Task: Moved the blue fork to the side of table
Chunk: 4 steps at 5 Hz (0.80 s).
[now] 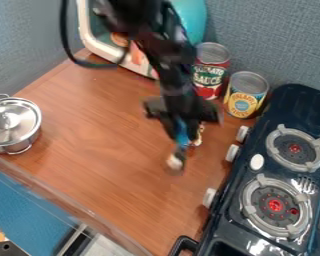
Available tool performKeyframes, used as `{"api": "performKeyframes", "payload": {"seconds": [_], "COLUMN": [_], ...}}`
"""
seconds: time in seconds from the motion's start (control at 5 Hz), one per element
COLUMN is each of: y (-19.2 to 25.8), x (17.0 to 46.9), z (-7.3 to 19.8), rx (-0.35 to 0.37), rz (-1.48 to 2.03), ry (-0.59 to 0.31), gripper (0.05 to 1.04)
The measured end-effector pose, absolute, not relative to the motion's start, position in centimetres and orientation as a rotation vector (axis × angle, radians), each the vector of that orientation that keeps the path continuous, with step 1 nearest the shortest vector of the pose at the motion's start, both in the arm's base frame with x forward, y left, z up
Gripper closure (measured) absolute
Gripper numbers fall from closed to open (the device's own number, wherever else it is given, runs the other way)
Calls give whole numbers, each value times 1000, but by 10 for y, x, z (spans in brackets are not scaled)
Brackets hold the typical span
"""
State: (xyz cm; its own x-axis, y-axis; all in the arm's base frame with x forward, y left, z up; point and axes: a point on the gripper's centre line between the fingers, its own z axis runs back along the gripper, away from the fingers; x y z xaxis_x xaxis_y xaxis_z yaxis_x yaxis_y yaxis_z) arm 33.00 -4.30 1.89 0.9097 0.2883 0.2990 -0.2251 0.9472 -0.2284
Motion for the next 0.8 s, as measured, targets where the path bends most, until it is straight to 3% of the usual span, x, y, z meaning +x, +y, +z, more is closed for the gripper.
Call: {"api": "performKeyframes", "payload": {"seconds": [0.4, 0.8], "y": [-76, -62], "x": [308, 306], "z": [4, -18], "rx": [-180, -152], "rz": [160, 178], "ry": [-307, -277], "gripper": [721, 721]}}
